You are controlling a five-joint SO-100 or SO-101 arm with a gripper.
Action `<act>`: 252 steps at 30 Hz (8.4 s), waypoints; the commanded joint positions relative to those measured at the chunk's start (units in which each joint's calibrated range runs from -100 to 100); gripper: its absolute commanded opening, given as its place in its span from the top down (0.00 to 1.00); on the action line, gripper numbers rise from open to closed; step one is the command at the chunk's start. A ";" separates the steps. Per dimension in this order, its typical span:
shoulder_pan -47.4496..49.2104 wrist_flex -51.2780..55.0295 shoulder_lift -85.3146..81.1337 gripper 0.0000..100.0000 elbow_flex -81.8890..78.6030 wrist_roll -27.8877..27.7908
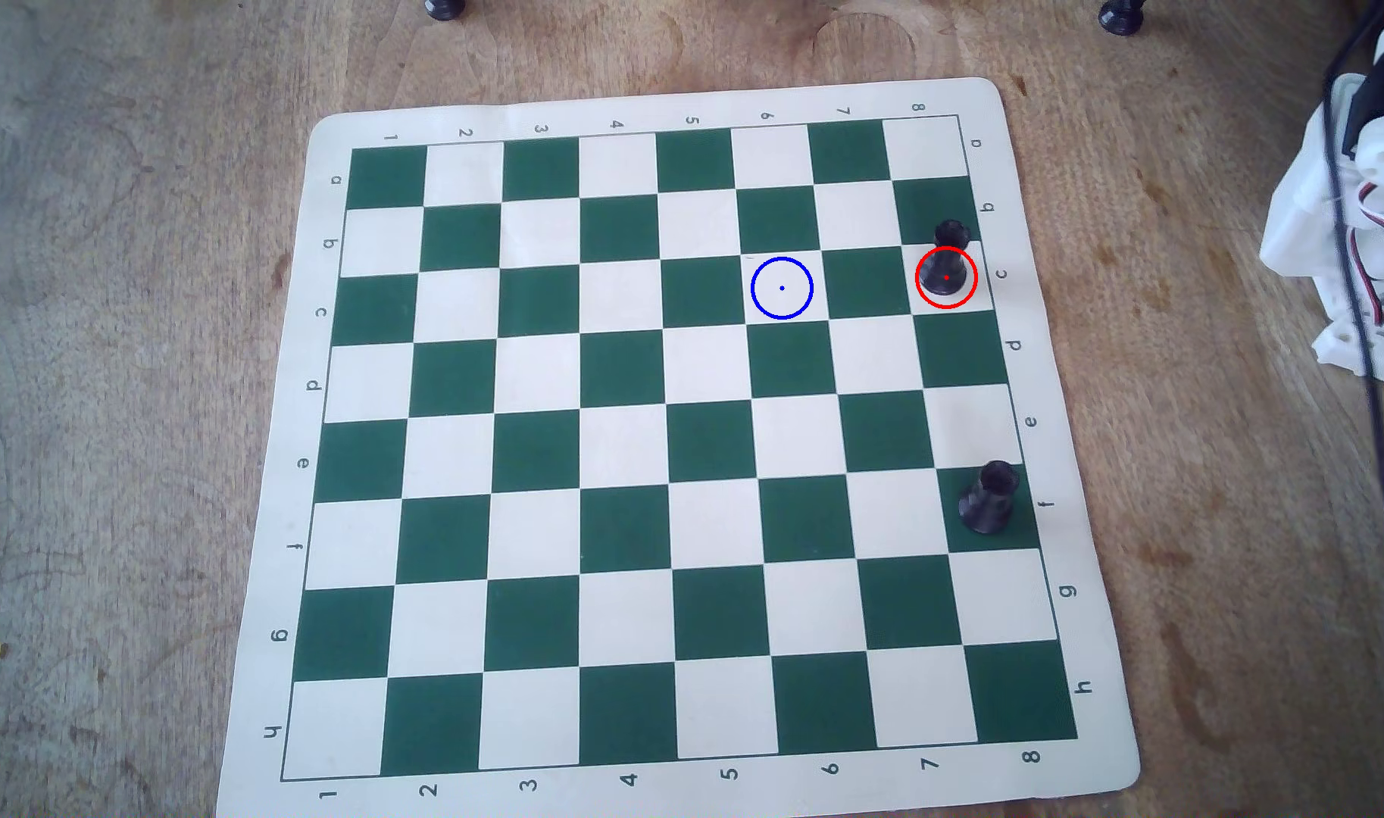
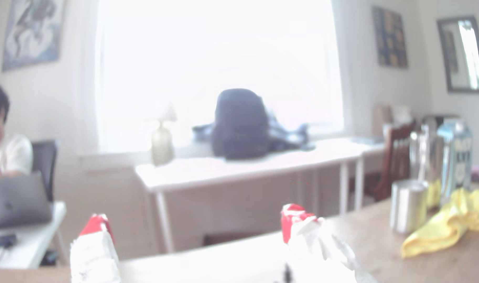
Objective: Move the chess piece from red to blue
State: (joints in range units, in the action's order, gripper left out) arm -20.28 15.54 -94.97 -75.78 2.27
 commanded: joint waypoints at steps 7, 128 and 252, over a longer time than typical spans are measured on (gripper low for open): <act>4.60 52.11 28.16 0.66 45.05 1.22; 17.89 37.78 97.35 1.00 63.09 9.08; 19.38 -115.29 -0.87 0.98 -24.22 -0.83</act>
State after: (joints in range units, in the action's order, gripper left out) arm -1.25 -99.60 -95.98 -99.10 1.49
